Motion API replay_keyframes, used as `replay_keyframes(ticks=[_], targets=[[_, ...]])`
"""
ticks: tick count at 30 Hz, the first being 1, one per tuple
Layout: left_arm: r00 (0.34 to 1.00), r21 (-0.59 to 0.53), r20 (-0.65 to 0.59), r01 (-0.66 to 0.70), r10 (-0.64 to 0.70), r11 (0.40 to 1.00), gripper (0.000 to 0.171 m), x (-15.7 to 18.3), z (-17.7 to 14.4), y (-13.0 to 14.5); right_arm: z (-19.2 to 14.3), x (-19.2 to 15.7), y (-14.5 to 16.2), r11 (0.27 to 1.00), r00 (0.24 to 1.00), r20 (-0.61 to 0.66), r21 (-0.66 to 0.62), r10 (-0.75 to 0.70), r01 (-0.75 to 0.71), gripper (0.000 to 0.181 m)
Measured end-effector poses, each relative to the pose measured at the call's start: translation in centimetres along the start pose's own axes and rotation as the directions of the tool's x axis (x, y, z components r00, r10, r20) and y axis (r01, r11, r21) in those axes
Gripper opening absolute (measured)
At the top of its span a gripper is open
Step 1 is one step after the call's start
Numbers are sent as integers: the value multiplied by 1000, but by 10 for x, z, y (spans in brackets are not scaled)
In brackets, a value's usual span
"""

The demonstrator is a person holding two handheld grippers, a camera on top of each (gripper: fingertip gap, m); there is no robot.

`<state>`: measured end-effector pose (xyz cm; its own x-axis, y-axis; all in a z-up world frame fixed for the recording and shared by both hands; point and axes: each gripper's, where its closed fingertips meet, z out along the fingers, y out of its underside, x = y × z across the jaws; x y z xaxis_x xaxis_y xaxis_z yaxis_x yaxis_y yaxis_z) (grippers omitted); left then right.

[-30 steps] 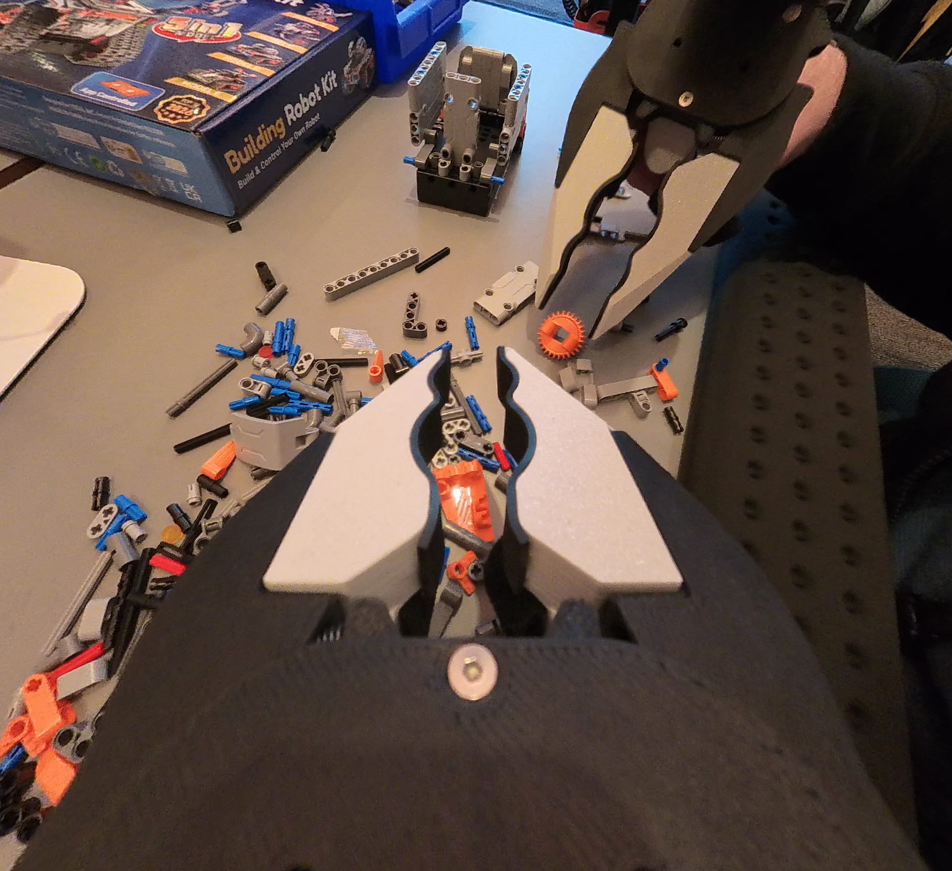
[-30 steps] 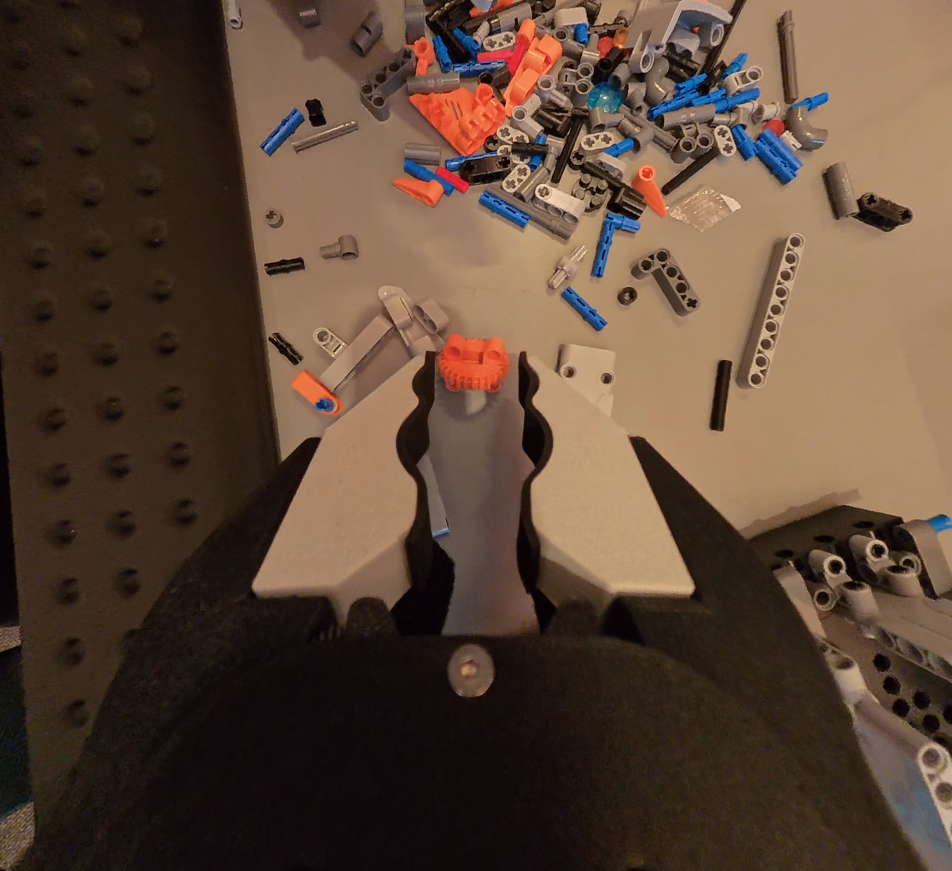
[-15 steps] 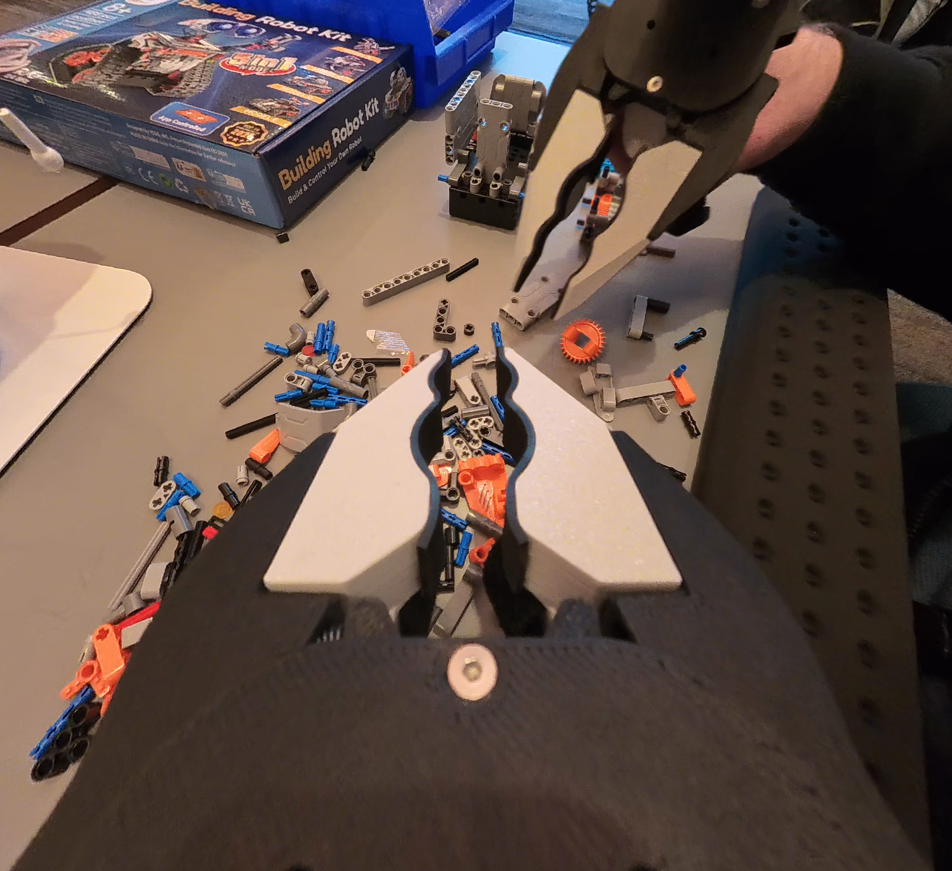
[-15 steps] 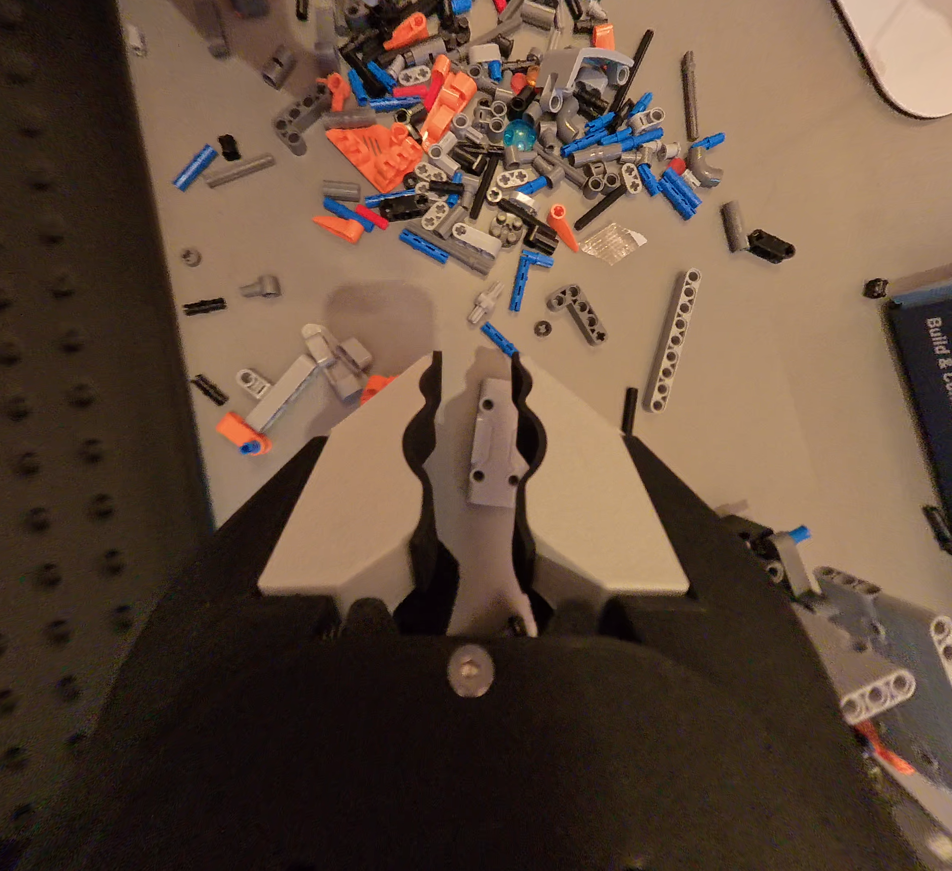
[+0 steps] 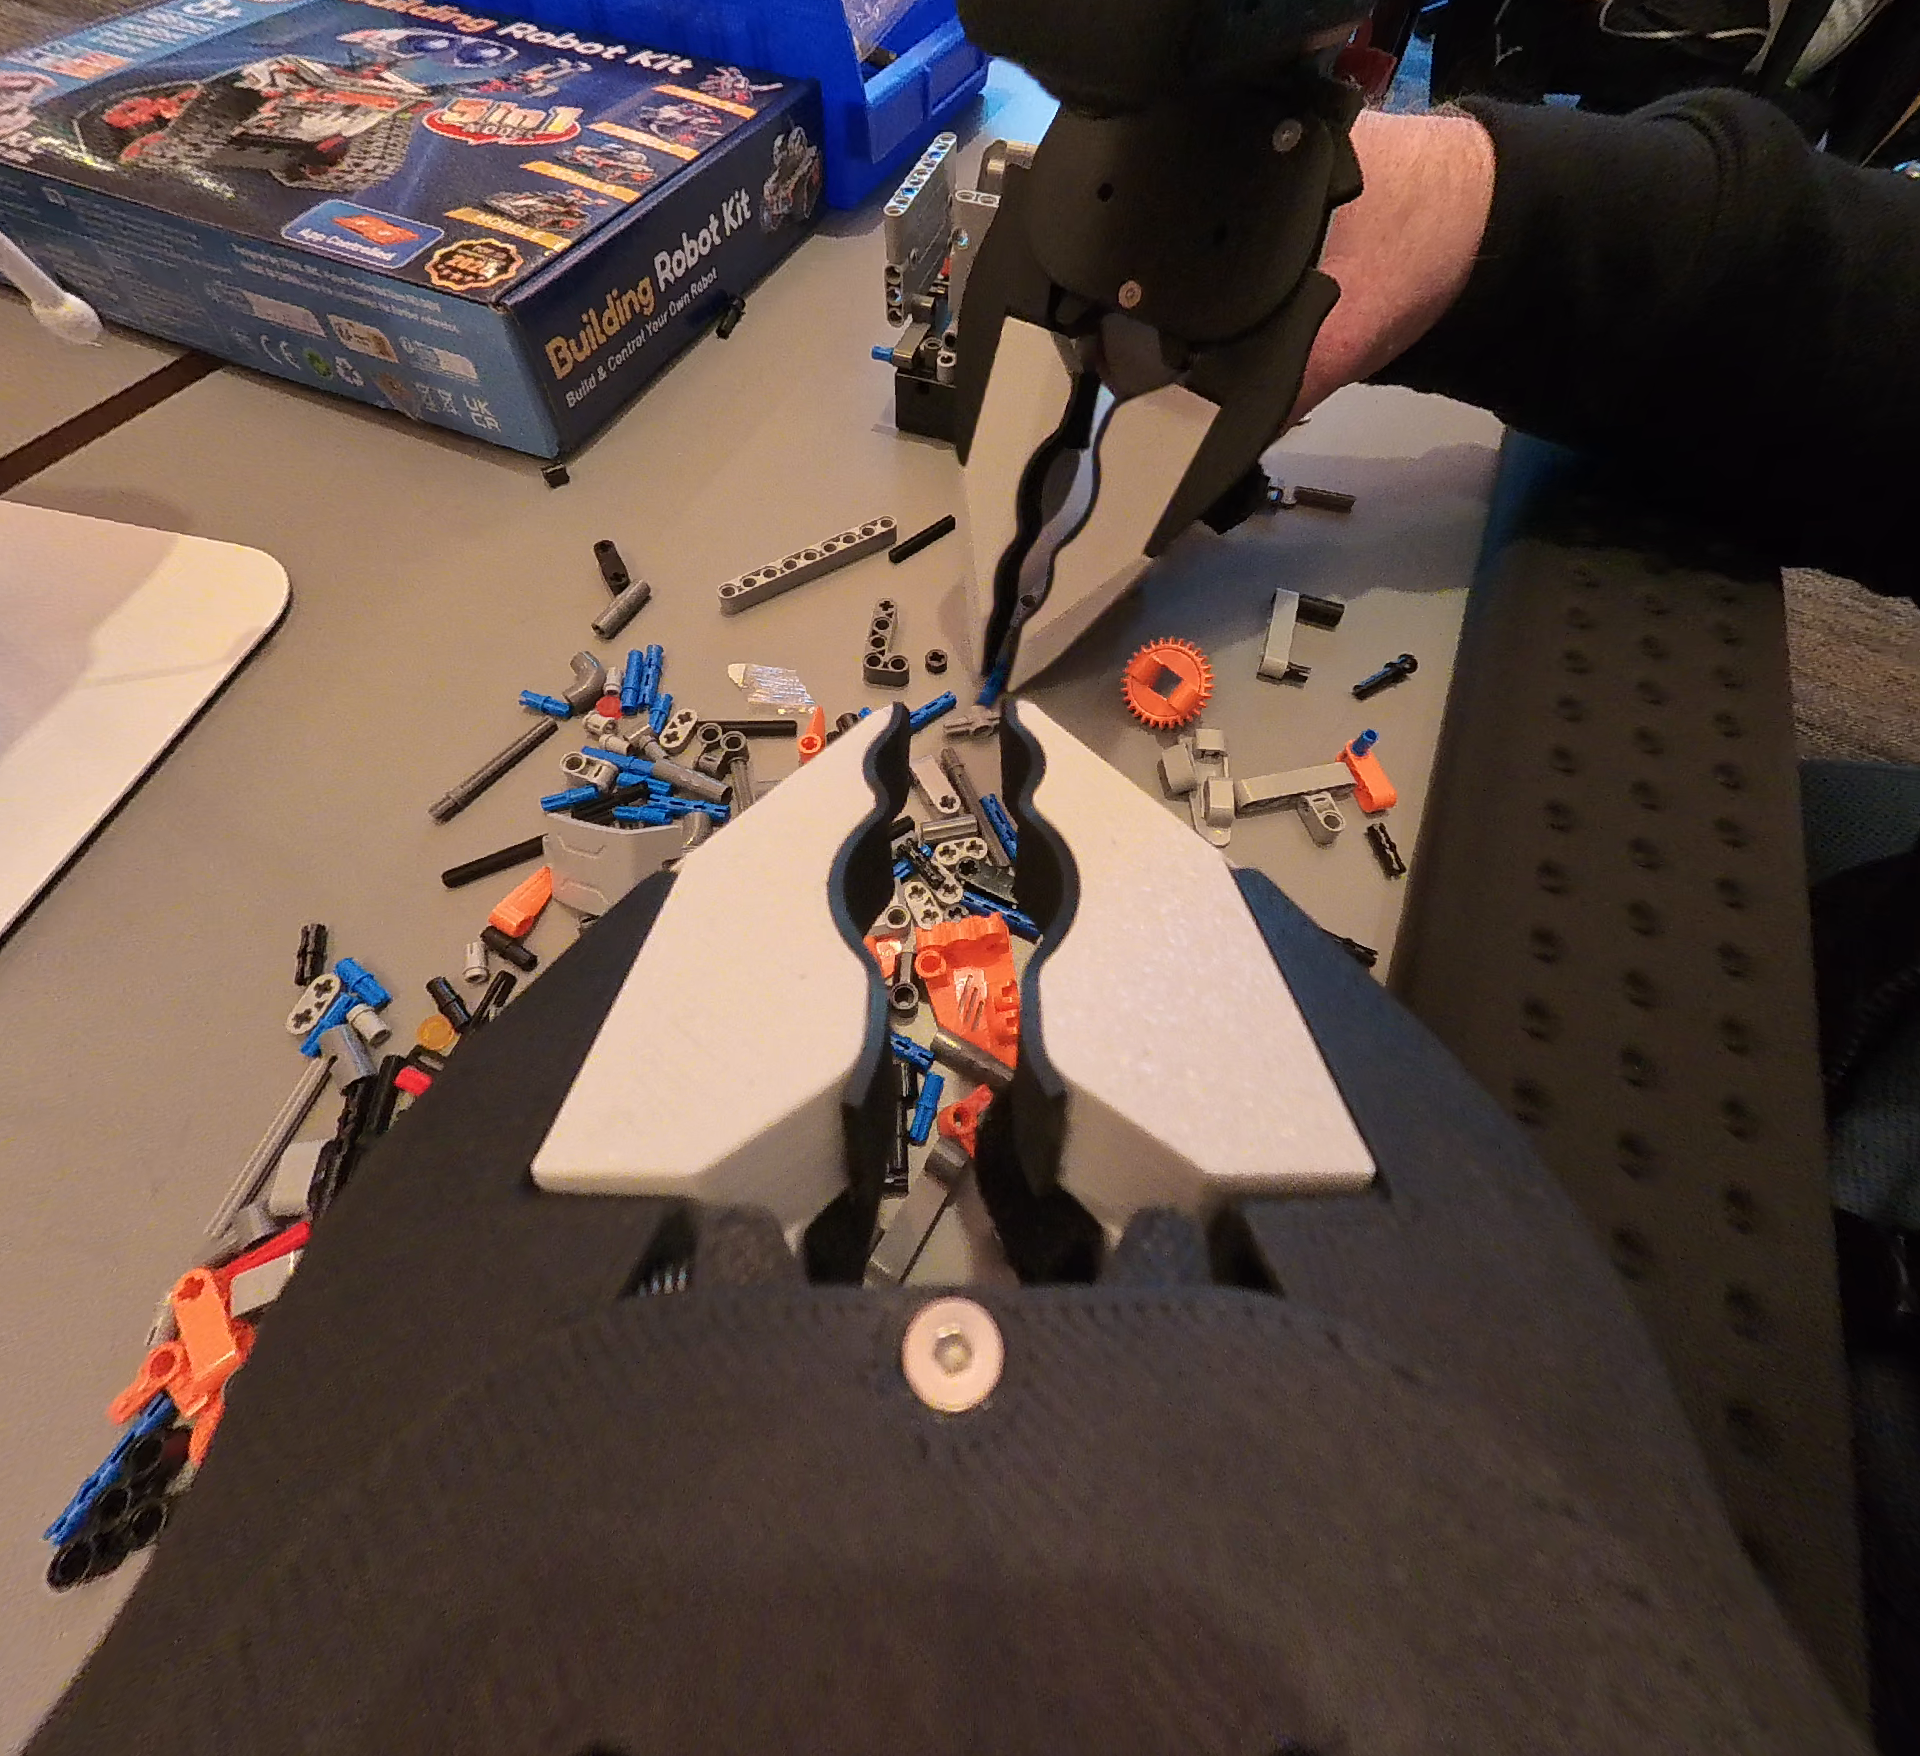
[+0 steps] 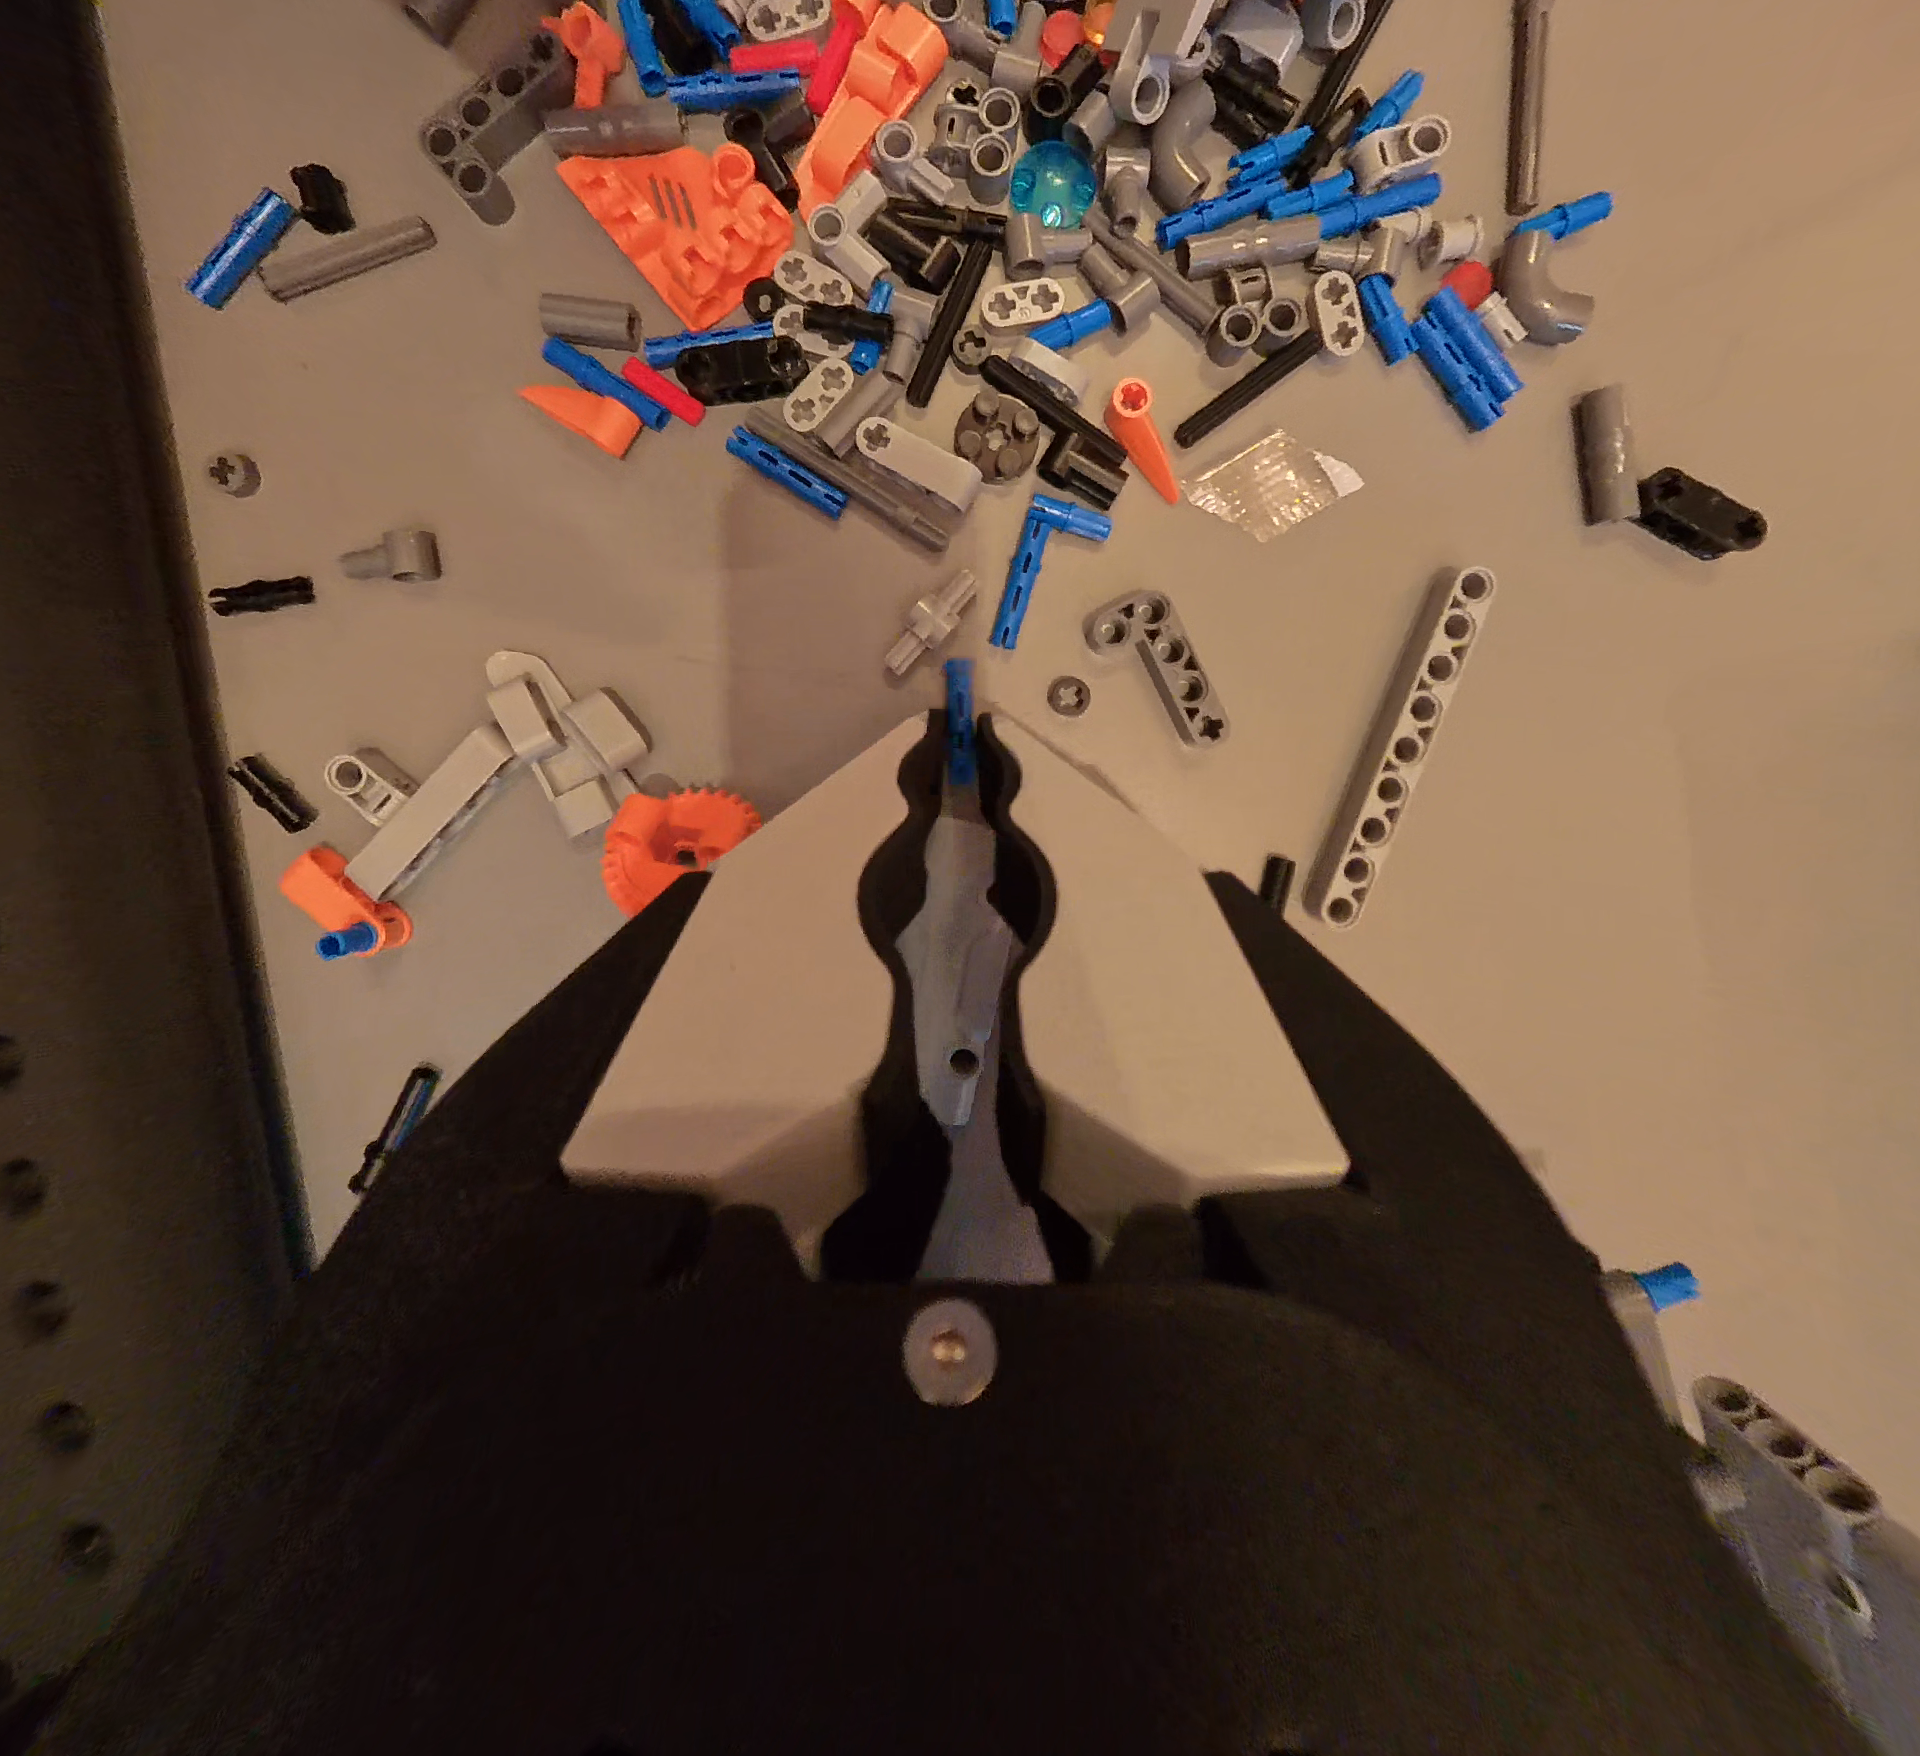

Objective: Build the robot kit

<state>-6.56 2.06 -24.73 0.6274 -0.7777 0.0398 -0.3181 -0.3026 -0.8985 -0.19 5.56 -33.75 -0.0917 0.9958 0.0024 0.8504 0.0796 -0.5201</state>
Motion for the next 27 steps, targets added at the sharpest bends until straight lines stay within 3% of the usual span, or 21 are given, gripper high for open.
replay_keyframes(ticks=[7, 16, 23, 27], targets=[[999, -32, 4, -54, 54, 998, 17, 5, 8, 4, -15, -8, -13, 994, 999, 41, 106, 30, -34, 2], [952, -88, 37, -301, 305, 949, 21, 23, 23, 5, -48, -42, -48, 946, 979, 203, 316, -1, -65, 3], [919, -92, -6, -393, 395, 915, 19, 39, 32, 7, -54, -54, -54, 935, 965, 262, 349, -29, -67, 3], [904, -85, -12, -427, 427, 900, 6, 44, 33, 6, -53, -59, -54, 934, 960, 276, 351, -43, -60, 3]])
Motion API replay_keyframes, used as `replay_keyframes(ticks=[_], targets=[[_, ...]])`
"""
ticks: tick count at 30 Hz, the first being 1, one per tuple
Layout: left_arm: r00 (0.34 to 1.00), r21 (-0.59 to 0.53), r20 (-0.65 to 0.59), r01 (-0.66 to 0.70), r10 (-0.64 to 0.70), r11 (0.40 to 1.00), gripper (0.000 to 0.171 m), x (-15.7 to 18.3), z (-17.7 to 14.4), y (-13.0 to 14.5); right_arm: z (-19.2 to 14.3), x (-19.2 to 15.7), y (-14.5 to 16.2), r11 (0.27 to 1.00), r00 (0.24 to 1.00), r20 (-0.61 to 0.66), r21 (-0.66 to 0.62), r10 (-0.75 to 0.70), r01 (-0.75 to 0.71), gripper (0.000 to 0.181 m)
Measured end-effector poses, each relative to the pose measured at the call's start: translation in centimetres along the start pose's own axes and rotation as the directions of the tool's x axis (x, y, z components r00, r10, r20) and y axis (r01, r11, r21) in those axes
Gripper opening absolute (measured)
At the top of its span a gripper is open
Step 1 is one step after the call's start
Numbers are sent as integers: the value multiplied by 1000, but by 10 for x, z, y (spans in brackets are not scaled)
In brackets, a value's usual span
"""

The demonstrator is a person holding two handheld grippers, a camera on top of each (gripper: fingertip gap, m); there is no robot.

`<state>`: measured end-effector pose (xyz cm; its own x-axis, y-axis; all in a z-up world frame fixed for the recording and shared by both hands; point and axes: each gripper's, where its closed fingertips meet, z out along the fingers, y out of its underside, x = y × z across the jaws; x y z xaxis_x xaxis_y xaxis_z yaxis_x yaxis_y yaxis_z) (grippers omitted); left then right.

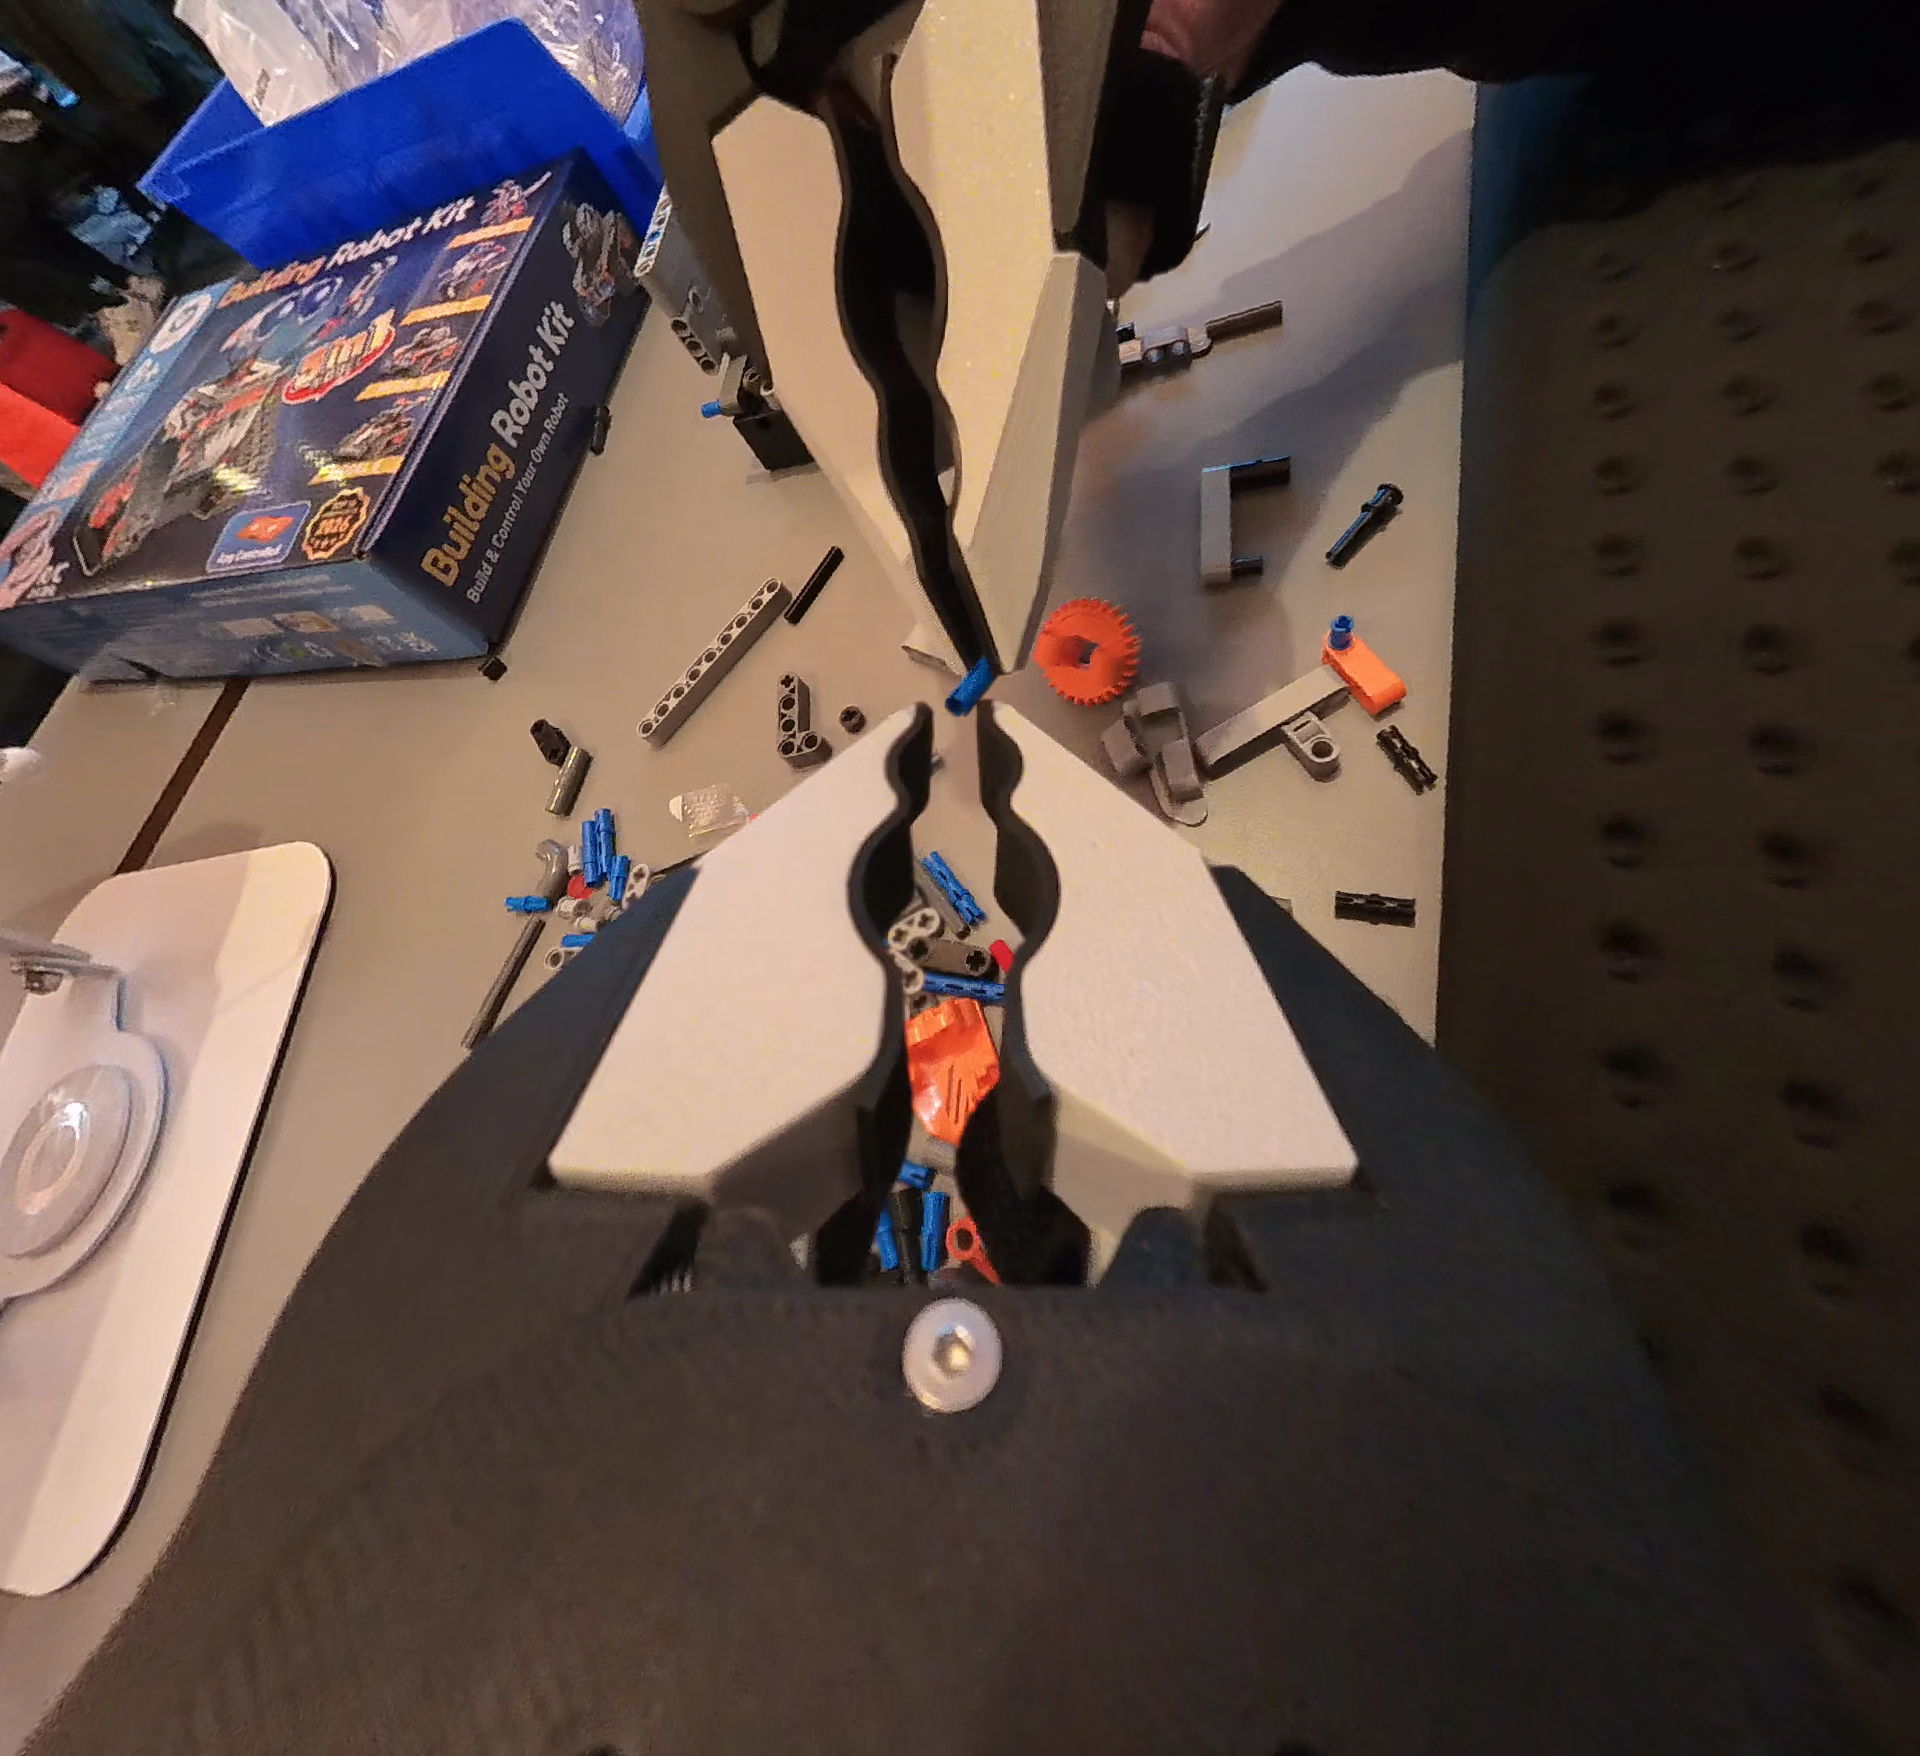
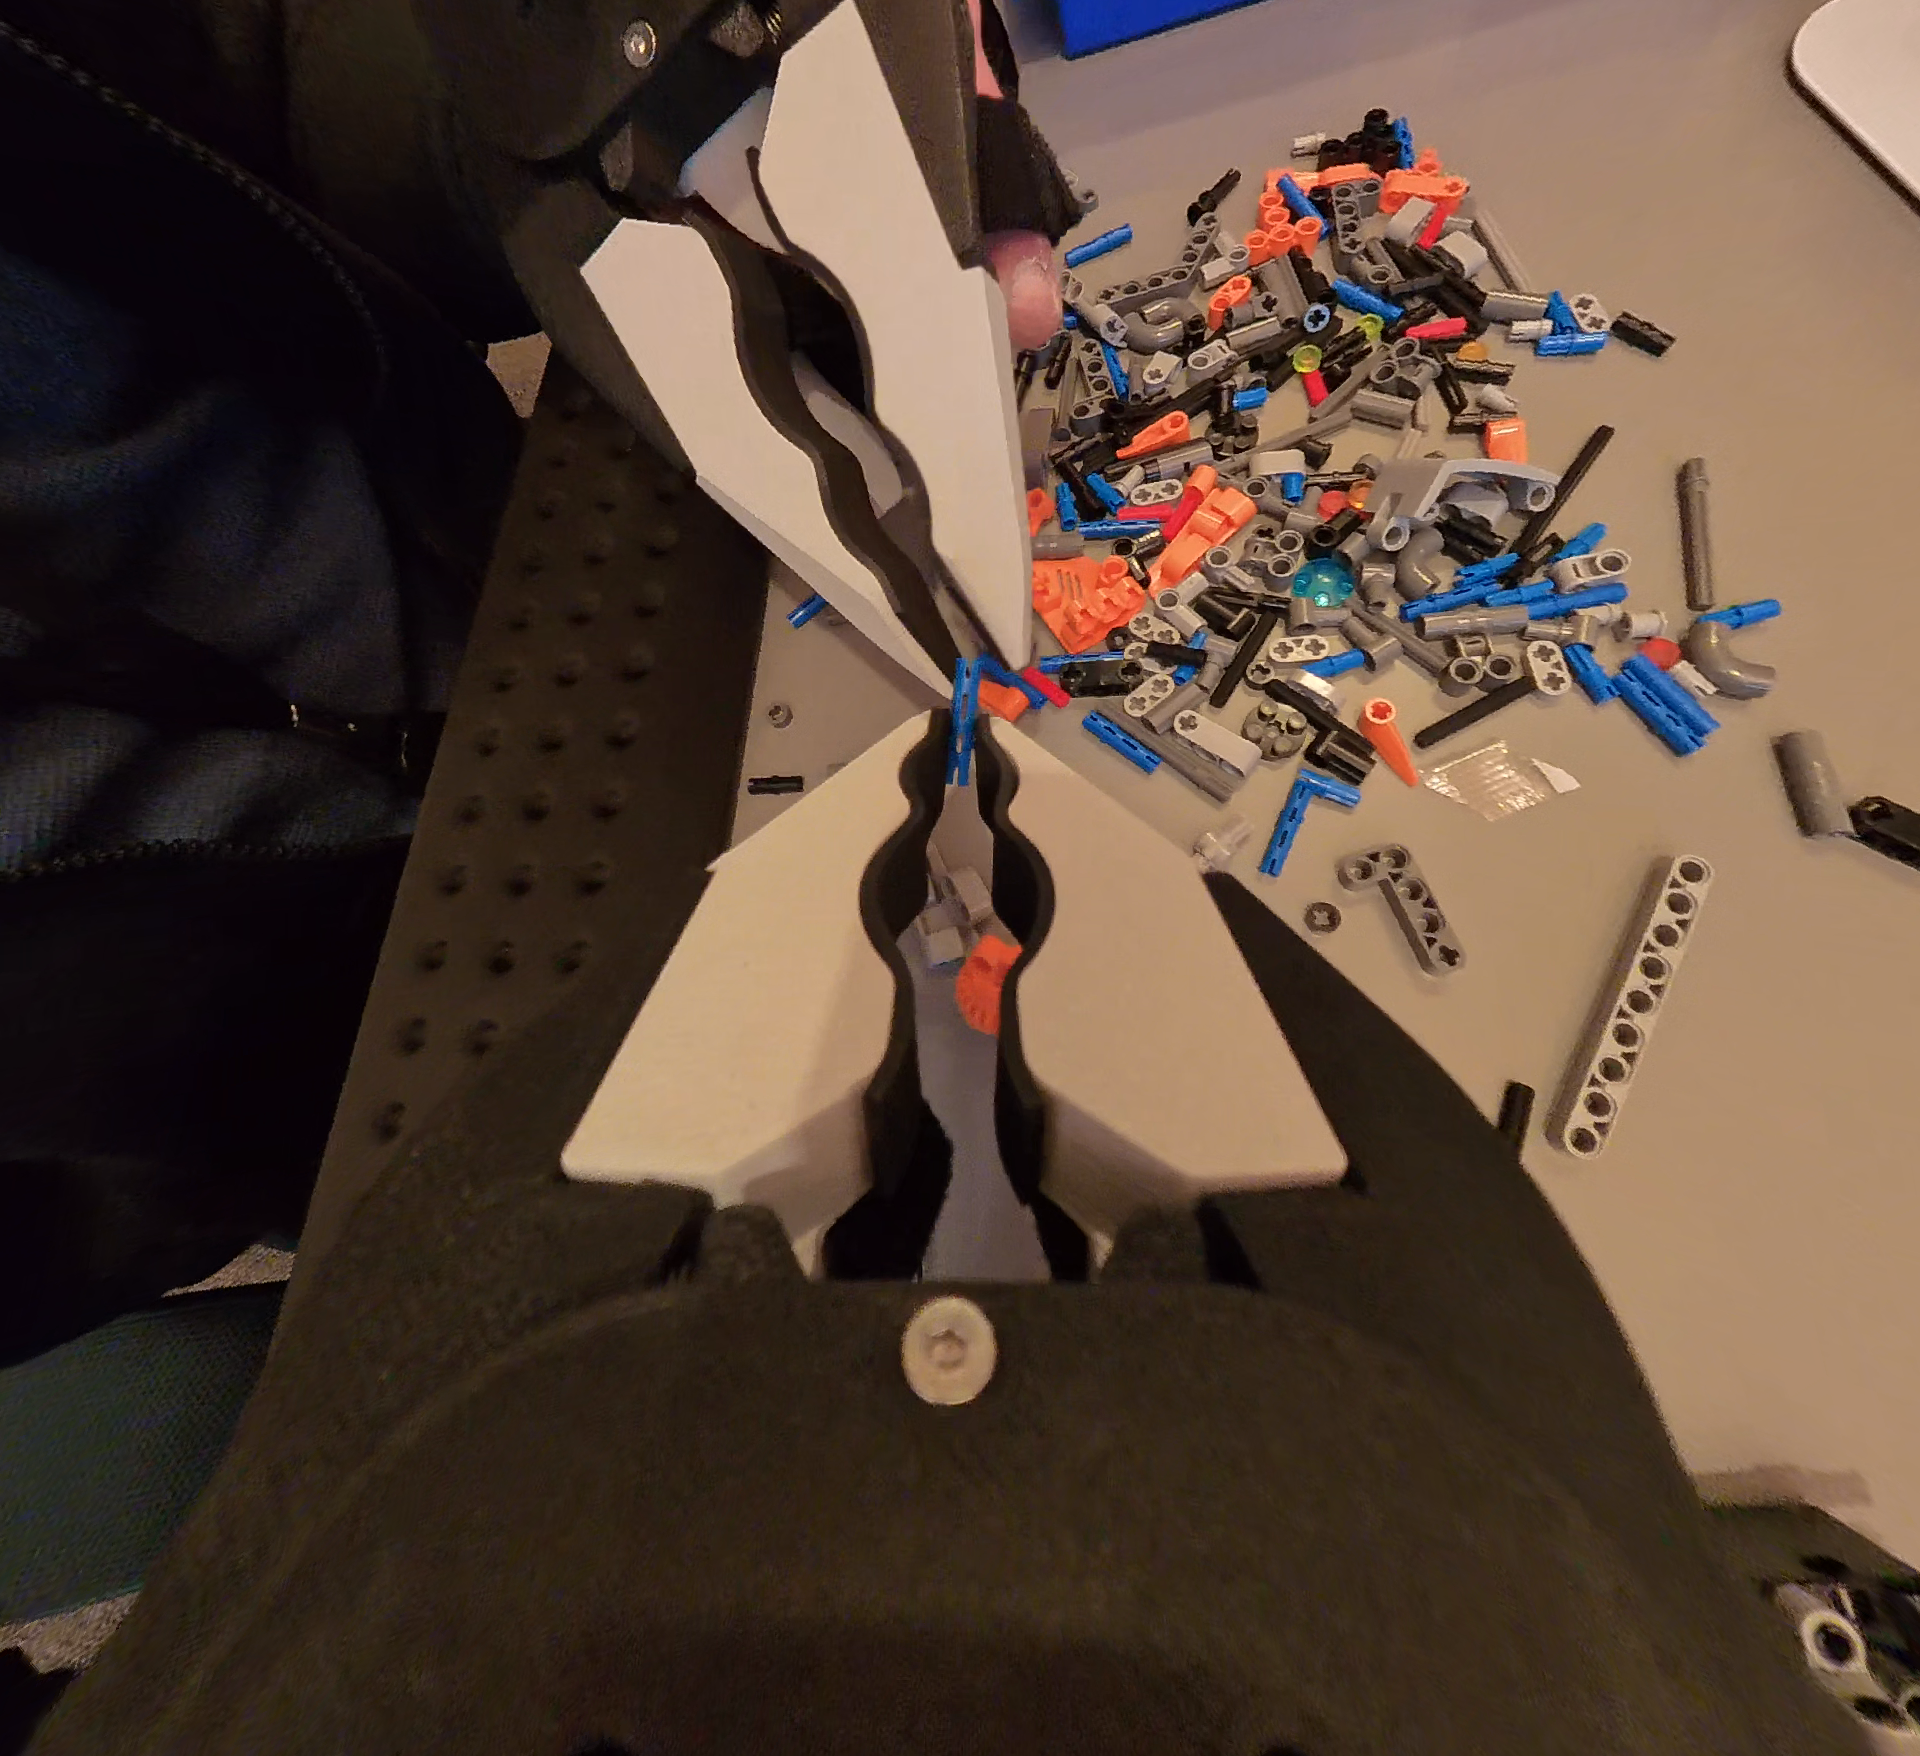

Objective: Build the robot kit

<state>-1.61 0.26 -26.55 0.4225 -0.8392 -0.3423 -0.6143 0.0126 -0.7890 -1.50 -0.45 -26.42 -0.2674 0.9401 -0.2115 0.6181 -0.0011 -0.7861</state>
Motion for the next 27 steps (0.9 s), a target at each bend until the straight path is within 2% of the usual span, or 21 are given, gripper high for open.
replay_keyframes(ticks=[7, 12, 17, 23, 27], targets=[[1000, 28, -17, -17, 18, 999, 0, 5, -2, -5, 0, -4, -1, 1000, 1000, 15, 6, -3, 3, 3], [1000, 54, 0, -25, 25, 998, 12, 2, -7, -11, 2, -5, 2, 1000, 1000, 19, -10, -3, 3, 3], [998, 31, -14, -65, 65, 997, 6, 9, -3, -8, 4, -7, 3, 1000, 1000, 25, -20, -11, 11, 3], [999, 27, -33, -42, 43, 999, 5, 9, -3, -5, 1, -6, 2, 1000, 1000, 19, -9, -9, 10, 2], [999, 32, -51, 1, 1, 999, 3, 8, -3, -4, -4, -5, -3, 999, 1000, 29, 48, 6, -7, 2]])
